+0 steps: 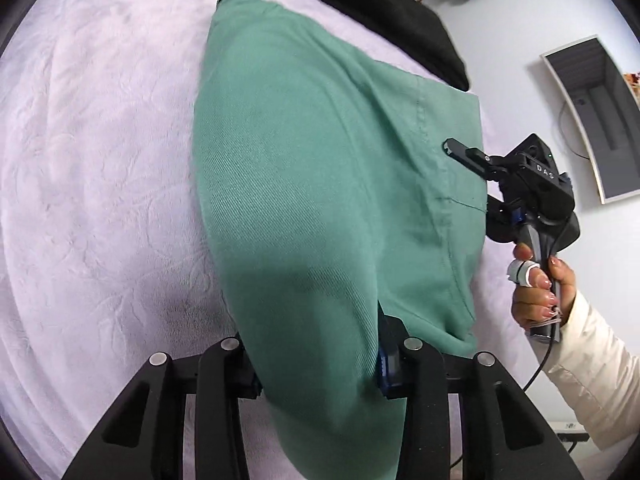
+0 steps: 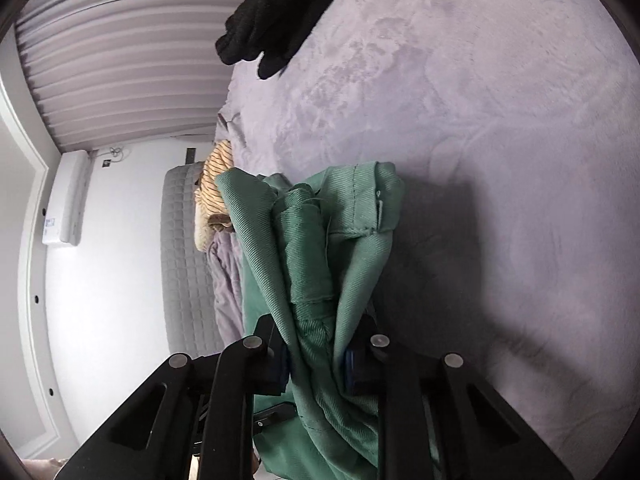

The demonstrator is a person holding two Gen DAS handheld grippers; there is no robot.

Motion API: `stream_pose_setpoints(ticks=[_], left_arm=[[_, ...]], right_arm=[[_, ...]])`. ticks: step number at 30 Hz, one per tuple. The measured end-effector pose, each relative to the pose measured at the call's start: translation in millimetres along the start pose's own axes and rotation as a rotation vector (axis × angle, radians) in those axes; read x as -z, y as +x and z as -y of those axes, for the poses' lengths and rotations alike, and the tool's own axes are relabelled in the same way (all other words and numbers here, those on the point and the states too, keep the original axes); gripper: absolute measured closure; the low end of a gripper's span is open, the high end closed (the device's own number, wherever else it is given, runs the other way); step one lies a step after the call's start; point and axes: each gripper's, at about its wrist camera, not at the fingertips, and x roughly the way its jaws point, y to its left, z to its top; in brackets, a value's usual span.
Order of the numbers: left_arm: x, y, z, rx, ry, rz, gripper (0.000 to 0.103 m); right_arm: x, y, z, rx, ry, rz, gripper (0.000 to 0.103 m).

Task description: Fold large clothes

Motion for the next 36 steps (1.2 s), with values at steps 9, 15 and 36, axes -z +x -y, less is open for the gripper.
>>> stream_pose_setpoints(ticks=[9,15,36], left_arm=[[67,-62,-17,0.016,0.043,-0.006,0.062],[131,-113,-60,-0.021,0.025,-0.047,0.062],[195,-119,-126,-0.189,0.113,-0.12,0.055]], right_arm=[[72,-1,-57,-0.04,-0.054,-0.015,0.082],[157,24,-62,-0.062,-0.017,-0.044,0.082],[293,33,-83,0.575,-0.132,-0.085,0.059]])
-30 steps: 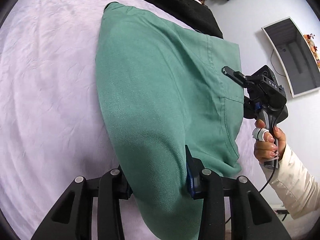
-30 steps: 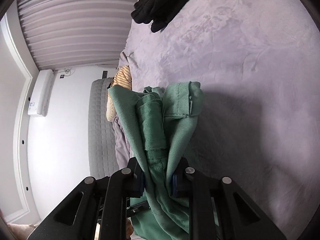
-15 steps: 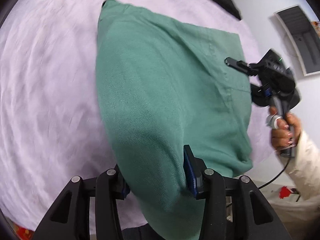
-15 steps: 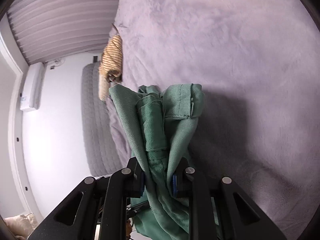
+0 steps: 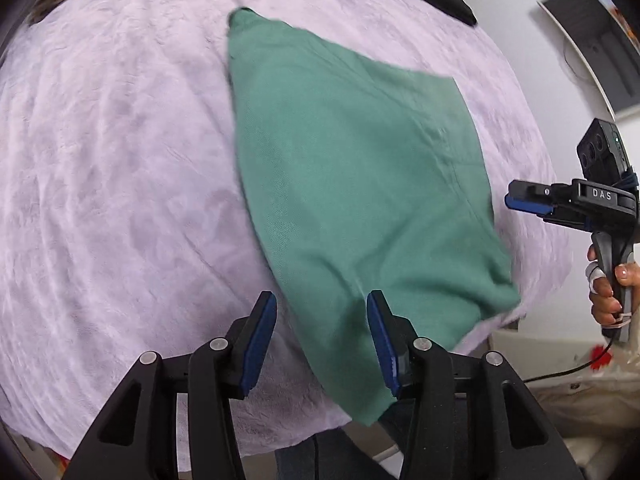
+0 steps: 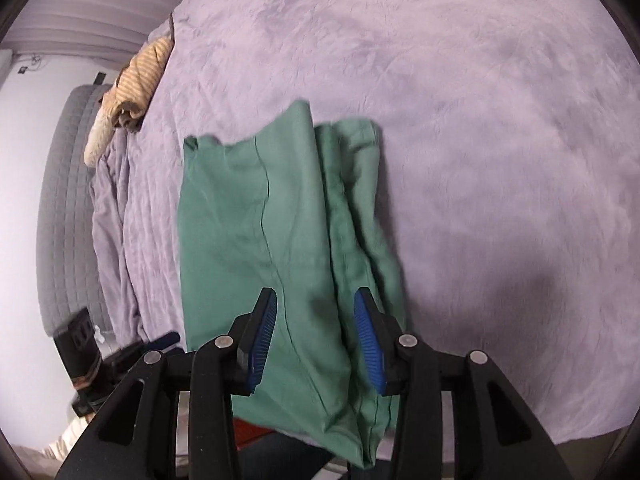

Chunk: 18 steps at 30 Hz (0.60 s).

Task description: Fold large clothes

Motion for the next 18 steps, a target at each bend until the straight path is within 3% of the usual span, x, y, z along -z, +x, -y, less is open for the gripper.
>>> stream_pose_setpoints(ticks=[2,5,6,7,8,9,11,18], left_arm=[[17,9,10,-0.027,0.06,-0.049,0.055],[40,25,15,-0.071,0.121,-0.084,0.042],[45,27,13,-0.071,0.121,-0.085,0.042],[48,29,11,-0.063,0.111,-0.088,0.042],[50,31,8,-0.06,0.096,-0.086,0.038],[51,32,5,-0.072,0.086,-0.077,0.027],[54,35,-2,-0.085,0.088,-0.062,0.022],[59,44,-2,-0.105,0.098,-0.039,0.019]], right_arm=[[22,8,7,-0.003,0.013,-0.061,0.058],[55,26,18,0.012,0.057,-0.14,0.063],[63,31,21,0.032,0.057,-0.149,0.075],[69,35,24,0.068,0.047,-0.153,0.081],[74,37,28,0.107,0.036,-0.151,0.083],[78,41,34,0.133,0.041,-0.146,0.085],[79,48,44,0.153,0.074,-0.139,0.087],[77,61,53,0.181,0.081,-0.12,0.091]])
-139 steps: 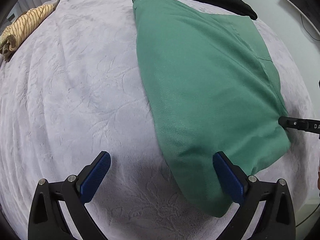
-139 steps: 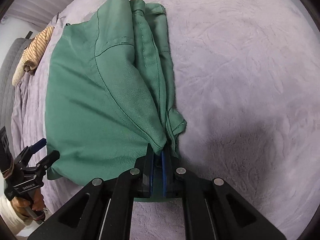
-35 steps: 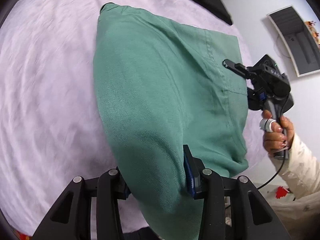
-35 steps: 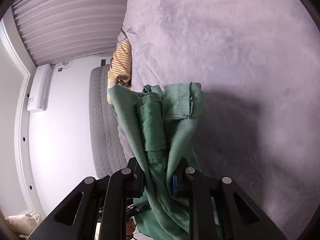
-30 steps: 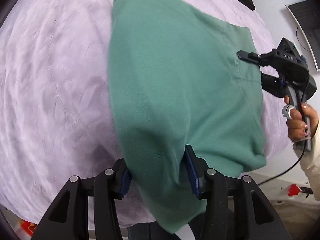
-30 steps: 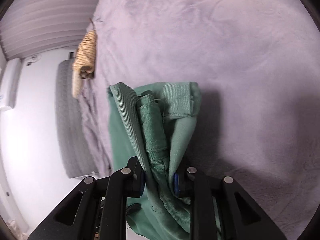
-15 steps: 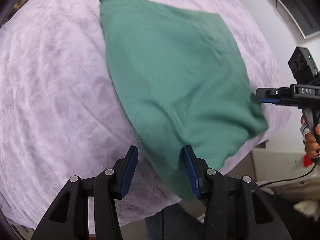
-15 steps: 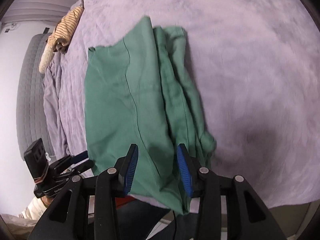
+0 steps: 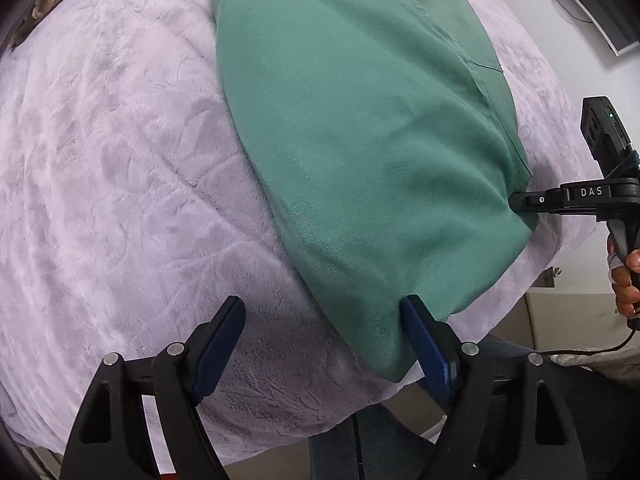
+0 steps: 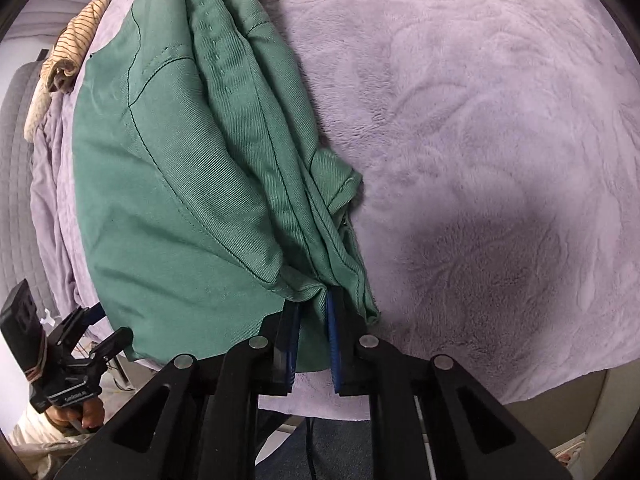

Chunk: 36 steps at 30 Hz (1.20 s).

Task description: Fold large clothes

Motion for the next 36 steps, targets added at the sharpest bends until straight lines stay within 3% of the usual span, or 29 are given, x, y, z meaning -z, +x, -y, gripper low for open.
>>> stream_pose_setpoints(ticks=[2,9,13,18,22,28,30,32,34,36], left_arm=[[1,1,-3,-0.018,-0.005,0.014,0.013],[4,4,-5,-0.036,-0.031,0.02,0.008],[4,6,2,-0.044,-0.066,0.019,0.008],[8,-2,9,-0.111,-0.085,0.02,0.008],[14,-4,11,-0.137,-0.126,0.008,0.008],[26,-2,4,-0.137,-0.214,0.013,0.008],[29,-3,2,-0.137,-0.225,0.005,0.008],[28,-6,1,-0.139,-0.243,-0.007,0.009],[27,-8,4,-0.153,-0.238,-0.013,0.009],[26,-7,6,-0.165,-0.226,-0.019,0.008]], right_arm=[[3,0,-5,0.008,0.005,0.012,0.091],[14,4,-25,0.069,-0.011,0.031,0.091],[14,11,-40,0.074,-0.036,0.008,0.09],[6,10,-57,0.071,-0.116,-0.06,0.09],[7,0,-61,0.075,-0.159,-0.112,0.085],[5,-26,-71,0.116,-0.214,-0.063,0.085],[1,-43,-79,0.093,-0.222,-0.007,0.085],[-4,-54,-89,0.008,-0.26,0.036,0.086],[-4,-53,-110,-0.038,-0.323,0.028,0.086],[-4,-36,-127,-0.012,-0.379,-0.018,0.086]])
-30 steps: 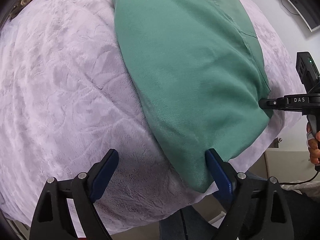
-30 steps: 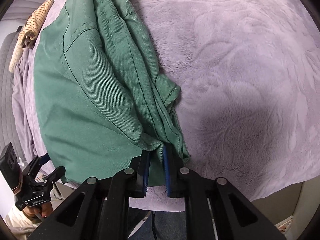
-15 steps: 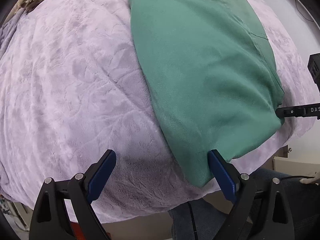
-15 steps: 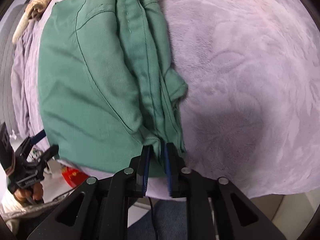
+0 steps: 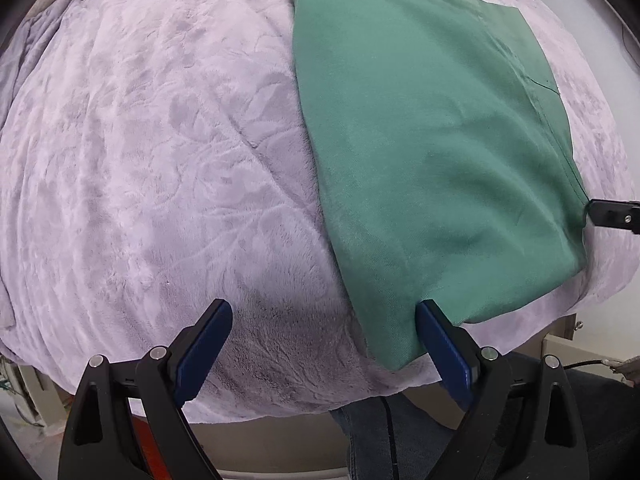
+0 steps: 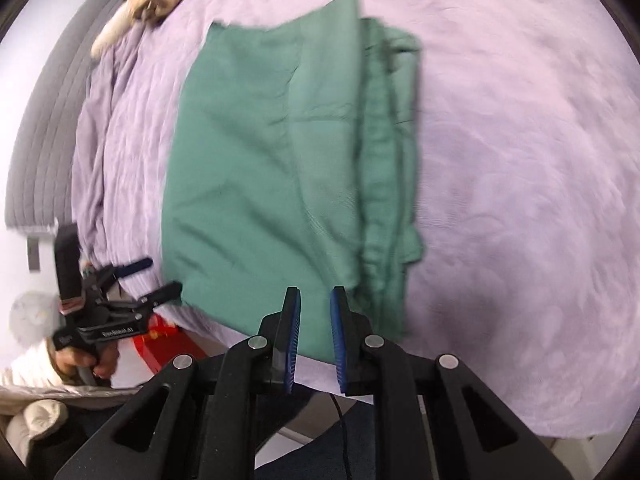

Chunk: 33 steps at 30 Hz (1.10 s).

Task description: Fold large clothes

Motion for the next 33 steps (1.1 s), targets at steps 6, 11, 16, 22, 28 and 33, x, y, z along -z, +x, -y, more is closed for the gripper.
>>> stream_pose_setpoints(ticks=[6,11,16,22,28,33], left_arm=[[-2,-4,1,-0.007,-0.001,-0.006,0.009],[-11,-5,2,-0.009,0.001,-0.014,0.009],[-18,-6,9,-0.018,0.009,-0.022,0.009],[-20,-1,15,-0.035,0.031,-0.025,0.008],[-19,-4,21,-0.052,0.028,-0.02,0.008],[-23,-10,24,-0.057,0.024,-0.03,0.009]], right_arm=[[4,57,5,0.066,0.082,-0.15,0.092],[5,34,-2,0.06,0.082,-0.098,0.091],[8,17,7,0.065,0.098,-0.064,0.091],[19,3,25,0.102,0.088,-0.048,0.09],[18,0,26,0.127,0.099,-0.047,0.087],[15,-3,27,0.133,0.096,-0.042,0.087]])
